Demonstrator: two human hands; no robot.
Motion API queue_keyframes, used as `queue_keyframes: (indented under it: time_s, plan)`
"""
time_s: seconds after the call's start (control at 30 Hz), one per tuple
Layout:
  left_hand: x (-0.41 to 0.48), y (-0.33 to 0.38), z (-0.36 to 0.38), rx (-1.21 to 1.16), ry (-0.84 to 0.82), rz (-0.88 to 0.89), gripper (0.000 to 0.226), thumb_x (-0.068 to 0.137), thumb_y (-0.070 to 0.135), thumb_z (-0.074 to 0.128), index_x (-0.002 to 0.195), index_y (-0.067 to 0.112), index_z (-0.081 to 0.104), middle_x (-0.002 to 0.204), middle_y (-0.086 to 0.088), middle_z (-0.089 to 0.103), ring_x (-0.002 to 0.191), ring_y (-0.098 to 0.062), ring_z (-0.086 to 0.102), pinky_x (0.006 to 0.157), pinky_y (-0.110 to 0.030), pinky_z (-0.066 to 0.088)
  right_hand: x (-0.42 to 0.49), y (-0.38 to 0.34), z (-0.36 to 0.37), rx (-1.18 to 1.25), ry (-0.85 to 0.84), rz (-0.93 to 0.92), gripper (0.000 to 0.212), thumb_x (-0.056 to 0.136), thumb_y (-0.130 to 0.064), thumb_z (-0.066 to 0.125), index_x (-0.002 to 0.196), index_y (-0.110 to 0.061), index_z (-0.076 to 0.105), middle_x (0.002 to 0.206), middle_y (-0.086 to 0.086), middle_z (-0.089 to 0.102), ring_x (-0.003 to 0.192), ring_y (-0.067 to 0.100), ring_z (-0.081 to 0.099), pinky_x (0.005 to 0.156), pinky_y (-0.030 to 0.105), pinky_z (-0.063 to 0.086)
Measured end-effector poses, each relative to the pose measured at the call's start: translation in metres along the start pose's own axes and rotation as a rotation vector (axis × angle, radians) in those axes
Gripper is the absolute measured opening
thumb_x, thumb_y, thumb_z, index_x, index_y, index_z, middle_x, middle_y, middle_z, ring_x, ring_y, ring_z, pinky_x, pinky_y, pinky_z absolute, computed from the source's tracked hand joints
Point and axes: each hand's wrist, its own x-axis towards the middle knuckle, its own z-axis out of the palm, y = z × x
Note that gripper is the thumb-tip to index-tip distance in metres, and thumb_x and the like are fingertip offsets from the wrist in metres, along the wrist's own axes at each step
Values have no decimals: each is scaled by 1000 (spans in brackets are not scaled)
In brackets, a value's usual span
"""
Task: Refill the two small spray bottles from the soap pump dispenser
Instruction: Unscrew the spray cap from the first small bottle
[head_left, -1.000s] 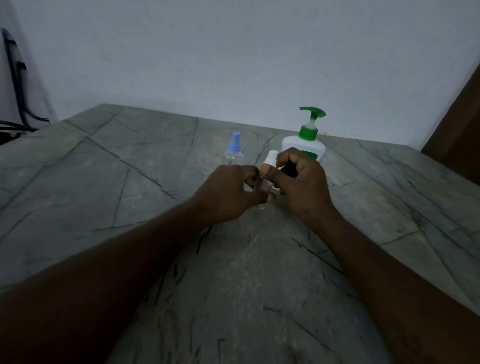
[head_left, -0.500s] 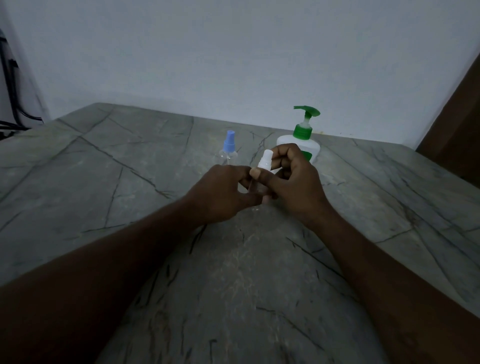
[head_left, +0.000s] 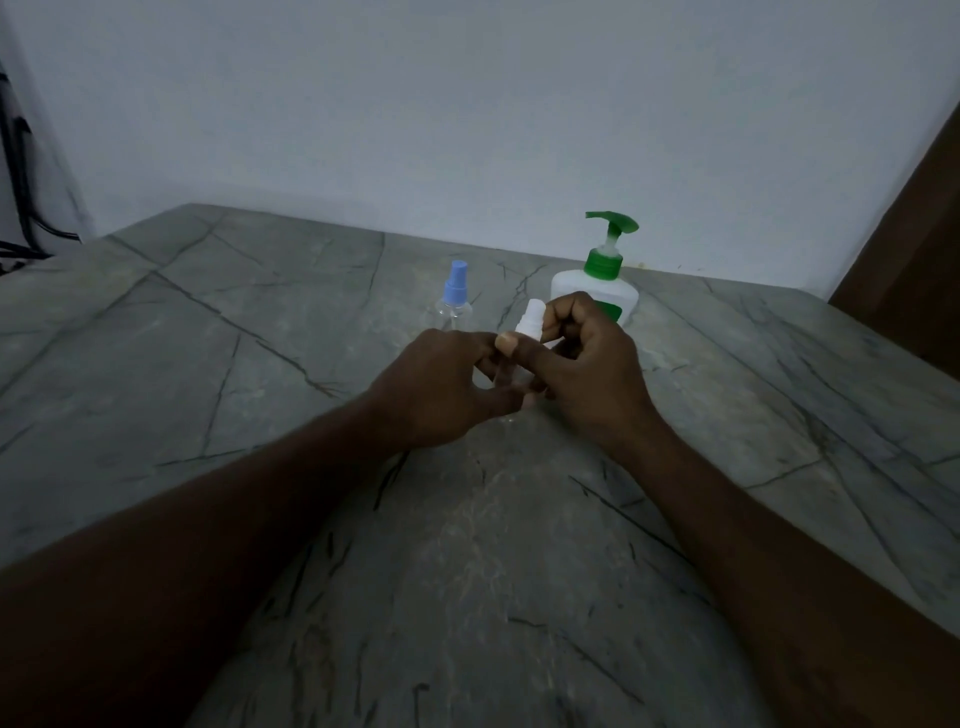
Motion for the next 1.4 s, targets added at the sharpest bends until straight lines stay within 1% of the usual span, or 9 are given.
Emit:
queue_keyframes:
  time_s: [0.33,0.57,0.7,0.83,0.93,1.0,1.13,1.3,1.4]
  plan:
    - [1,-2,2,11,17,-1,29,83,49,77,99,25,74,92,14,72,71,6,62,63,-15,41,2,6,-15,184,-77,69,25,96,-15,70,119,-13,60,91,6,77,68,25,73,58,32,55]
    - [0,2,0,6,2,2,35,83,50,75,105,23,73,97,12,72,64,10,59,60,-13,38,3,11,-8,-3,8,74,37,84,-47,78,105,-21,63,92,1,74,81,17,74,66,33,61]
    - [1,0,0,2,13,1,35,81,54,75,101,25,73,92,15,72,70,15,59,61,-15,40,4,7,-7,93,-5,135,32,86,-35,80,96,-10,64,83,7,76,63,18,73,56,28,57]
    - [2,-3,-3,10,34,-8,33,79,57,75,95,28,73,87,17,70,73,13,61,60,-11,42,4,9,-13,260,-101,165,21,95,-19,71,112,-7,69,96,12,77,64,21,70,60,33,54]
    - [1,-4,-3,-1,34,-6,36,80,57,72,96,26,73,88,14,72,63,14,60,57,-15,44,5,12,-10,258,-141,184,36,93,-34,73,122,-13,68,104,8,77,79,25,74,69,37,59]
    - [1,-3,-3,13,41,-3,52,74,71,64,98,25,74,89,12,73,65,8,62,58,-21,51,4,13,-7,118,-89,190,44,83,-52,77,112,-20,67,97,0,76,85,17,73,72,32,59]
    - [2,-4,-2,31,48,2,60,69,77,59,97,27,74,87,11,73,71,-2,66,67,-30,56,4,11,-5,58,-5,194,31,84,-45,80,85,-18,64,79,2,73,70,18,71,64,31,55]
    - [1,-5,-3,36,85,12,50,74,68,64,91,23,74,85,9,74,72,-7,67,69,-33,54,4,10,-9,260,-109,197,11,95,-22,72,99,-12,70,88,6,77,69,33,75,61,37,55]
    - [1,-3,-4,29,70,7,47,76,66,67,90,21,74,83,9,73,71,-6,67,71,-37,56,2,8,-8,262,-116,206,30,94,-31,72,116,-10,68,95,5,78,69,30,76,61,36,56]
